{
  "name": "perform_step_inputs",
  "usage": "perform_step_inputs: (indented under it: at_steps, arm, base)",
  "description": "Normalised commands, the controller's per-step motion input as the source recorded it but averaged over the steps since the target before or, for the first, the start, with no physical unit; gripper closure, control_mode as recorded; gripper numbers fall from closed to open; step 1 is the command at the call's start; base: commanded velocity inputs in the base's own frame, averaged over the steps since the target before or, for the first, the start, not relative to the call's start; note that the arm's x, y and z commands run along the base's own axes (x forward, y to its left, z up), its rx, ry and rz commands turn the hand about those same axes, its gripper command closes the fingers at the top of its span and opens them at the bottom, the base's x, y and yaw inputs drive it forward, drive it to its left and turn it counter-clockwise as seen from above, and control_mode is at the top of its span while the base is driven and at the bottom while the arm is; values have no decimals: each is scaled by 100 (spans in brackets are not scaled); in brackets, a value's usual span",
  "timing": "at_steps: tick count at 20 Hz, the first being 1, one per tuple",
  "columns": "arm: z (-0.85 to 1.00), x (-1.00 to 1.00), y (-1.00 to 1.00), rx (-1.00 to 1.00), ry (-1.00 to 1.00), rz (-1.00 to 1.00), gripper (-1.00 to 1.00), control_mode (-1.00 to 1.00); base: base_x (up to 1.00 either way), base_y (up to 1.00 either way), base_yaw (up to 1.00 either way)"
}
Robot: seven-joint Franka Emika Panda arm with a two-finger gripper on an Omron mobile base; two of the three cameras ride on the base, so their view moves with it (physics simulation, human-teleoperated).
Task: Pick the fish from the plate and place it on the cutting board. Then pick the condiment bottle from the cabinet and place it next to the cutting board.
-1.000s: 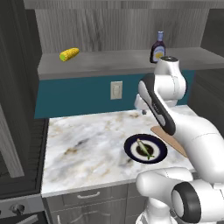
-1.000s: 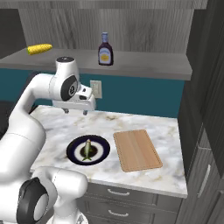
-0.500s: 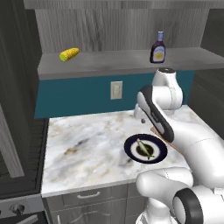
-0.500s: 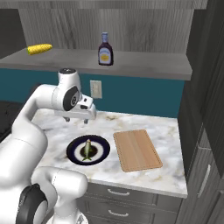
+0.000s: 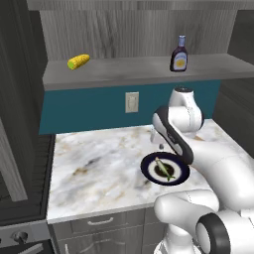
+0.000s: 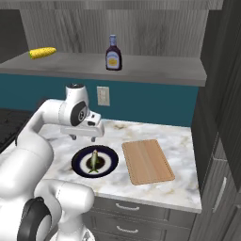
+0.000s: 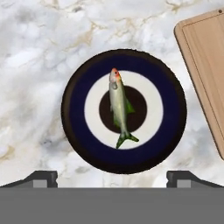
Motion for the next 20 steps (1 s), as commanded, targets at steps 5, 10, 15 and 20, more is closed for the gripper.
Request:
perform_step_inputs:
  at_steps: [5, 10, 15, 20]
  arm:
    - [-35, 0, 0, -2, 6, 0, -100, -100]
    - [-35, 3, 0, 0, 2, 0, -100, -100]
    - [-35, 2, 0, 0, 0, 0, -100, -100]
    - [-32, 5, 0, 0, 0, 0, -100, -100]
  base:
    - [0, 0, 0]
    - [0, 0, 0]
    - [0, 0, 0]
    - [0, 0, 0]
